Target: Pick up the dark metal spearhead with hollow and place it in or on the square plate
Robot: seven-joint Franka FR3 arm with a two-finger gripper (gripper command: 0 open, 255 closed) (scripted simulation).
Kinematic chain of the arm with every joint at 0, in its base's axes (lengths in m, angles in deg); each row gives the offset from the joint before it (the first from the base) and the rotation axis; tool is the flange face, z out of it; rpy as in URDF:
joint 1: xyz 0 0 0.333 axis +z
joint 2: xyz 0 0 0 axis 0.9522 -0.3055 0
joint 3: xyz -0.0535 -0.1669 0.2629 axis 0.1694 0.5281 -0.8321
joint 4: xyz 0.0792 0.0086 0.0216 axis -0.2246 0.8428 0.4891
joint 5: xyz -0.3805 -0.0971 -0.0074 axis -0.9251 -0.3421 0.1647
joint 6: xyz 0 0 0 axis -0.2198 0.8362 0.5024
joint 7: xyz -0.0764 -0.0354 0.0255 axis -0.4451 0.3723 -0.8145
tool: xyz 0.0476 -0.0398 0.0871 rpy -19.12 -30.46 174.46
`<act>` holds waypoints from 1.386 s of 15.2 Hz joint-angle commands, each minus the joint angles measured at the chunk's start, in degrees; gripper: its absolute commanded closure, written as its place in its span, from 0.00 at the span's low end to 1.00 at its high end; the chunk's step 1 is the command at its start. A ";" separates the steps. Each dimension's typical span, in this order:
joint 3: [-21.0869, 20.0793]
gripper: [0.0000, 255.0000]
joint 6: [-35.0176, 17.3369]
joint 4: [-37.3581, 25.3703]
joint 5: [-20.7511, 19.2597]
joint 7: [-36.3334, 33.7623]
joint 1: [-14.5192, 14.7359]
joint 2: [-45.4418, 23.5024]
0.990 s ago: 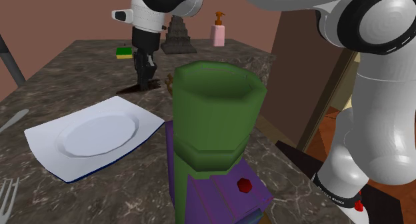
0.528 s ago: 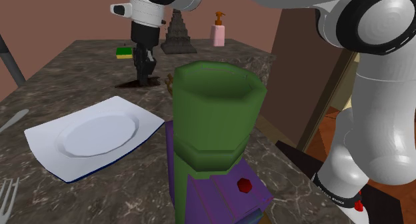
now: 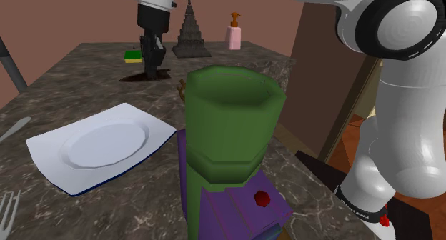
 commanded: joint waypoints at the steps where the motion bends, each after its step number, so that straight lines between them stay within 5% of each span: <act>1: 0.02 1.00 2.08 -2.91 -0.05 -0.15 -0.06 -0.85; 7: -0.01 1.00 7.42 -10.61 -0.21 -0.83 -0.04 -3.16; 21: -5.45 1.00 2.37 -1.76 -4.30 -17.75 12.11 2.45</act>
